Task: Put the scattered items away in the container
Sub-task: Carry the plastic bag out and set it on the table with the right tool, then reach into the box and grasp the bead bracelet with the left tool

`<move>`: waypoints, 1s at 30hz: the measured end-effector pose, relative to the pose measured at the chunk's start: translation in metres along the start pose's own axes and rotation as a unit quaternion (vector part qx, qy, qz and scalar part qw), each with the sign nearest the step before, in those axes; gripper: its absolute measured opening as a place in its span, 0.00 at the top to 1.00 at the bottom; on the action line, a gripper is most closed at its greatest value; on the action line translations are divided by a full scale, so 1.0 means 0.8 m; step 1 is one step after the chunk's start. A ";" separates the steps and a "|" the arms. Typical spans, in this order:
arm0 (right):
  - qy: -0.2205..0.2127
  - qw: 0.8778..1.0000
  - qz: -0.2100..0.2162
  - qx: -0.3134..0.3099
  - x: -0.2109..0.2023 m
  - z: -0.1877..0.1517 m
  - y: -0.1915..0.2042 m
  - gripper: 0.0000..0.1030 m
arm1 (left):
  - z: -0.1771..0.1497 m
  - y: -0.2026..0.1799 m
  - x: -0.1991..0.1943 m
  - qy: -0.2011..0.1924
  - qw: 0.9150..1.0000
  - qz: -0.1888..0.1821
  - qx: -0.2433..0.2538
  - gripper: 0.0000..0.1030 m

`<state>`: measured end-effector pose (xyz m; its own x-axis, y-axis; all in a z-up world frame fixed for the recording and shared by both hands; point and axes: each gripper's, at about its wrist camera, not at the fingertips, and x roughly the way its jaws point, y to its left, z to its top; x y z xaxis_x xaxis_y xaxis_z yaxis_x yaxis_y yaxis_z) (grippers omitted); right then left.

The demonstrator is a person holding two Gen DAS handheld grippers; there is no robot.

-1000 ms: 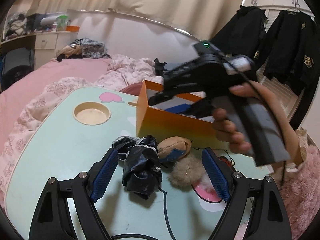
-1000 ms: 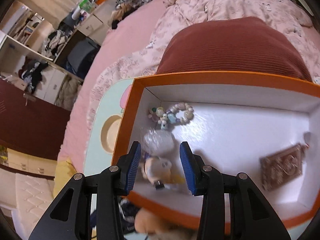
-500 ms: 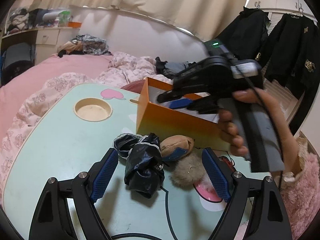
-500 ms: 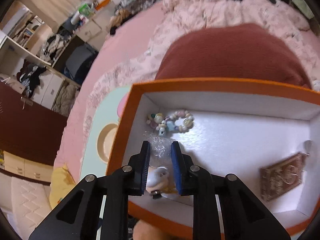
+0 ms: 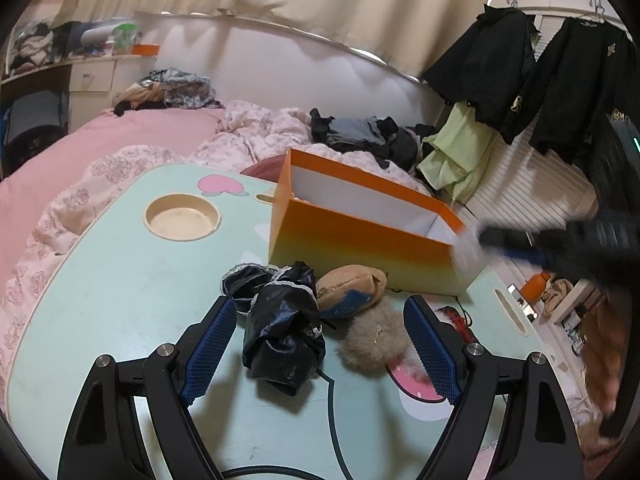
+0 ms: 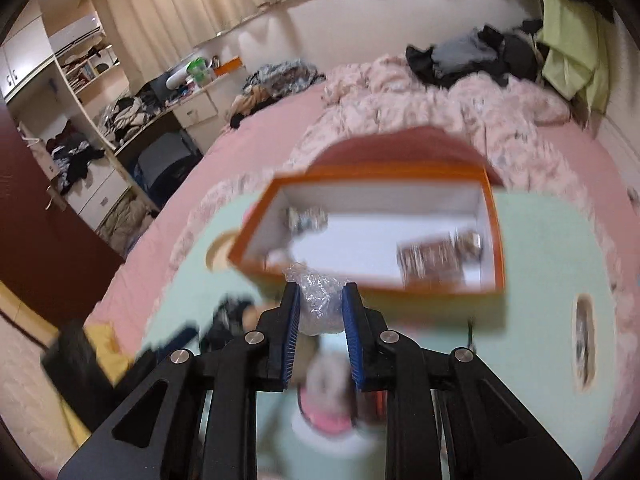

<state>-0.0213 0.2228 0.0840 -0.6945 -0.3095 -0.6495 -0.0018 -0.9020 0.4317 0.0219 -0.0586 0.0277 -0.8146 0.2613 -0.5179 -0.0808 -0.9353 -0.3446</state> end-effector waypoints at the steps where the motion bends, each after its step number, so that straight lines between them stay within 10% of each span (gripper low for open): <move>1: 0.002 1.000 -0.001 0.006 -0.001 -0.008 -0.007 0.78 | 0.000 -0.001 0.000 -0.001 1.000 0.001 0.002 0.17; 7: 0.018 0.998 -0.044 0.034 0.003 -0.035 -0.052 0.77 | -0.001 -0.001 -0.001 0.001 1.000 0.003 0.004 0.17; 19: -0.003 0.995 0.053 0.086 -0.014 -0.048 -0.084 0.65 | 0.000 -0.006 -0.004 -0.001 1.000 0.006 0.009 0.17; 25: -0.021 0.995 0.022 0.095 -0.022 -0.045 -0.089 0.60 | 0.050 -0.017 -0.016 -0.023 0.999 0.002 0.040 0.17; 30: -0.026 0.993 0.031 0.107 -0.022 -0.046 -0.094 0.60 | 0.141 -0.051 0.029 0.087 0.991 0.030 0.098 0.25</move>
<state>0.0175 0.2848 0.0402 -0.7343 -0.3423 -0.5862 -0.1057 -0.7953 0.5969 -0.0588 -0.0413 0.1182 -0.7118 0.2249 -0.6654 -0.1590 -0.9744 -0.1592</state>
